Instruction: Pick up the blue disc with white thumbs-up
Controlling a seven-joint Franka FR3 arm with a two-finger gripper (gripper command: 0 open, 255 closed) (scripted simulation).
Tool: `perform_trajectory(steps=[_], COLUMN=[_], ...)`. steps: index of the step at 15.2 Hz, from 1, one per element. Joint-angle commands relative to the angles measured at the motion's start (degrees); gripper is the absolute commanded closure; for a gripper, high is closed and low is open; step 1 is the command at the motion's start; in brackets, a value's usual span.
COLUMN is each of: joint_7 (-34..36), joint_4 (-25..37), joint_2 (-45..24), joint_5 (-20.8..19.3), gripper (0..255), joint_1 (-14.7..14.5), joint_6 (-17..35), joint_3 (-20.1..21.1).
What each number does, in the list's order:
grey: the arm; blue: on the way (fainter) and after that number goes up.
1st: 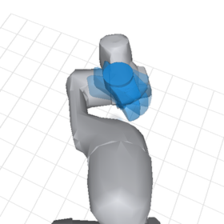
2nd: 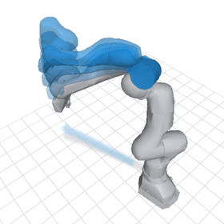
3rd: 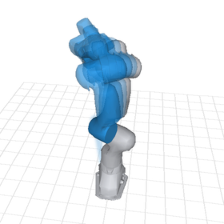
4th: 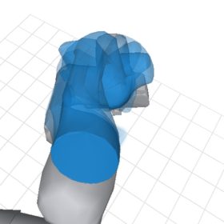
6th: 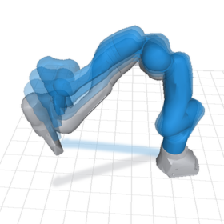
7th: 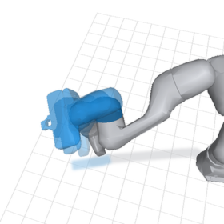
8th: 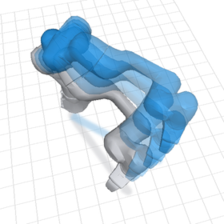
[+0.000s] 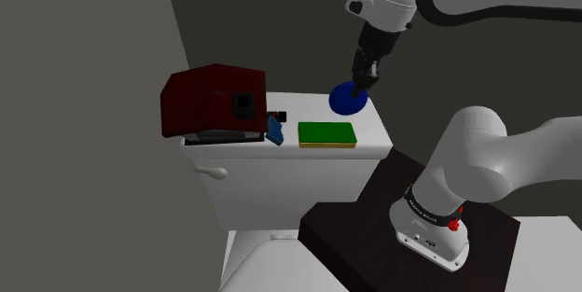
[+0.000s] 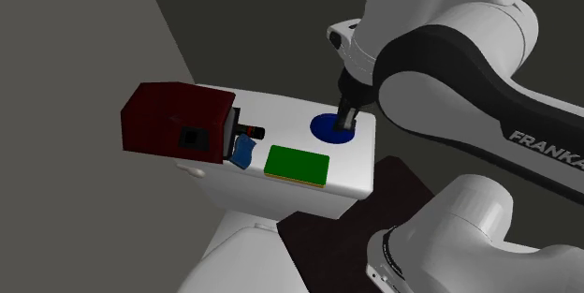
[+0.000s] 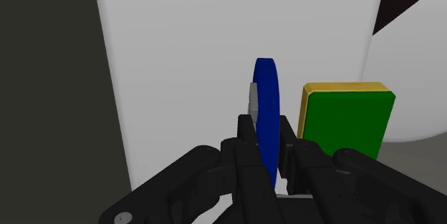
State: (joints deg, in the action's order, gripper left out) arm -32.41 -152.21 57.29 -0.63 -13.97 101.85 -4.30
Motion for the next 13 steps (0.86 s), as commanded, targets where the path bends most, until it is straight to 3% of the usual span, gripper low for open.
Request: perform_trajectory(steps=[1, 13], joint_7=[0.1, 0.4], joint_4=[1.7, 10.6], joint_2=[-0.3, -2.5], joint_5=[0.1, 0.4], gripper=[255, 255], joint_1=[-0.1, -0.4], joint_6=[-1.4, -8.1], joint_3=[0.1, 0.4])
